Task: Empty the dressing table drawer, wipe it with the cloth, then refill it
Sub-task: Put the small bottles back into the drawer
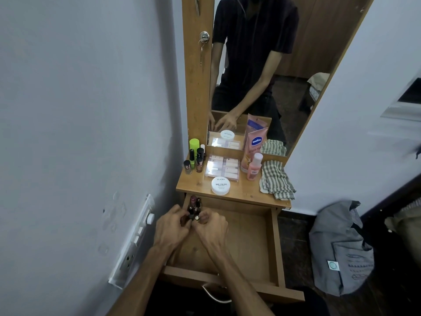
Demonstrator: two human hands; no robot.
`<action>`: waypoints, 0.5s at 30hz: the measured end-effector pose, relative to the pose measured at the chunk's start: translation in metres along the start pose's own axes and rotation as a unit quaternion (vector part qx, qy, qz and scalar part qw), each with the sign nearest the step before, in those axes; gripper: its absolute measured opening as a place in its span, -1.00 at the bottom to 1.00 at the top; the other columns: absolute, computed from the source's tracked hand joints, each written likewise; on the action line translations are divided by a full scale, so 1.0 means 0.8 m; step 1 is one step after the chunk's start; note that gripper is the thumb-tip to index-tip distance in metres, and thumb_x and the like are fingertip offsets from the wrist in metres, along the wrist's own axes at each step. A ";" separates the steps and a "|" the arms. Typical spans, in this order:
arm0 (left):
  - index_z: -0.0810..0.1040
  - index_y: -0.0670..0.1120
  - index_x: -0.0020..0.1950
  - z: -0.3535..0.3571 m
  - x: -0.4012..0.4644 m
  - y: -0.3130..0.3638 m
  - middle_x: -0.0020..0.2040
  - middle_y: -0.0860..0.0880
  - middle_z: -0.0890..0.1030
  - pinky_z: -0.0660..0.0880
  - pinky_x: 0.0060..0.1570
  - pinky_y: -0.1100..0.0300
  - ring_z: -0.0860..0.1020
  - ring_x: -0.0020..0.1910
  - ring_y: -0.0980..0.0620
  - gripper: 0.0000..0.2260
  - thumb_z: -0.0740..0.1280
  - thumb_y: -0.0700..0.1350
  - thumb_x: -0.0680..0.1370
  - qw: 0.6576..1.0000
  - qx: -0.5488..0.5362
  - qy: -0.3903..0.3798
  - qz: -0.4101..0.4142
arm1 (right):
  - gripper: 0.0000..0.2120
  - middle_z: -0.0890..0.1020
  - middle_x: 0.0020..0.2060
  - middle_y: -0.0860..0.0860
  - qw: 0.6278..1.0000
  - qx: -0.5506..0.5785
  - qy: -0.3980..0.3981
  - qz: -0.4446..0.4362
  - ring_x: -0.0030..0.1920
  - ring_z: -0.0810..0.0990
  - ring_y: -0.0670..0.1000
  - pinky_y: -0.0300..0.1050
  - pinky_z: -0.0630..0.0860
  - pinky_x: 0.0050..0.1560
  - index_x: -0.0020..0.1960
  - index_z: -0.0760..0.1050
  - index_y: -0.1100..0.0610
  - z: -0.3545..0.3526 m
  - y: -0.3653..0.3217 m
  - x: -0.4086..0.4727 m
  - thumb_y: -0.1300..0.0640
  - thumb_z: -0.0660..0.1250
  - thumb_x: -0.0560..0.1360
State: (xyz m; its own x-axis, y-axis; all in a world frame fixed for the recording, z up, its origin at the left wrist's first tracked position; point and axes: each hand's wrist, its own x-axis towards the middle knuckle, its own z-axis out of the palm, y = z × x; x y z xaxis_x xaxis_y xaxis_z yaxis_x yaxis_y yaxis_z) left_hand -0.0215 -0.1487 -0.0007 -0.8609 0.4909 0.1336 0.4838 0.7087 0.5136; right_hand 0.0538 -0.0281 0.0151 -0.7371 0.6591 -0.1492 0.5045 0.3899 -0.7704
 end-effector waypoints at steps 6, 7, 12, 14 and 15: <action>0.68 -0.01 0.07 0.002 -0.001 0.000 -0.01 0.02 0.54 0.53 -0.18 0.07 0.62 -0.12 -0.07 -0.82 0.45 -0.04 0.49 1.000 0.025 -0.002 0.001 | -0.82 0.74 -0.24 -0.08 1.000 0.008 -0.018 -0.009 -0.16 0.71 -0.06 -0.17 0.61 -0.03 -0.13 0.69 0.03 0.006 0.008 0.002 -0.01 0.46 0.30; 0.68 -0.01 0.07 0.003 -0.001 0.000 -0.01 0.02 0.54 0.52 -0.19 0.07 0.62 -0.12 -0.07 -0.83 0.45 -0.04 0.49 1.000 0.027 -0.001 0.001 | -0.82 0.74 -0.25 -0.09 1.000 0.012 -0.017 -0.008 -0.17 0.71 -0.07 -0.19 0.60 -0.05 -0.13 0.69 0.03 0.007 0.009 0.002 0.00 0.45 0.30; 0.69 -0.02 0.02 0.003 -0.001 -0.001 -0.05 0.02 0.55 0.51 -0.25 0.10 0.63 -0.18 -0.07 -0.82 0.50 -0.07 0.44 1.000 0.025 0.008 0.007 | -0.82 0.74 -0.24 -0.11 1.000 0.019 -0.018 -0.007 -0.19 0.71 -0.13 -0.32 0.56 -0.11 -0.12 0.70 0.01 0.010 0.012 0.004 0.00 0.44 0.31; 0.69 -0.02 0.01 0.003 -0.002 -0.002 -0.06 0.04 0.56 0.51 -0.27 0.12 0.63 -0.20 -0.05 -0.81 0.52 -0.06 0.41 1.000 0.018 0.014 0.010 | -0.81 0.75 -0.24 -0.11 1.000 0.022 -0.015 -0.015 -0.18 0.71 -0.14 -0.31 0.58 -0.07 -0.08 0.71 0.01 0.008 0.012 0.005 0.02 0.46 0.32; 0.68 -0.01 0.00 0.002 -0.002 -0.003 -0.08 0.06 0.56 0.52 -0.28 0.13 0.63 -0.21 -0.03 -0.81 0.52 -0.07 0.40 1.000 0.011 0.021 0.014 | -0.79 0.75 -0.22 -0.10 0.999 0.021 -0.014 -0.022 -0.17 0.71 -0.14 -0.34 0.57 -0.06 -0.05 0.71 0.01 0.006 0.012 0.006 0.02 0.47 0.33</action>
State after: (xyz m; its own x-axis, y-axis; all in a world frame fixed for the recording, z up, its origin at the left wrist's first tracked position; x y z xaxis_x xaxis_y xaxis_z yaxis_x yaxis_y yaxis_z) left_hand -0.0209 -0.1505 -0.0035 -0.8527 0.4892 0.1832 0.5105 0.7060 0.4909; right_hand 0.0527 -0.0242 0.0043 -0.7710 0.6230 -0.1319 0.4529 0.3909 -0.8013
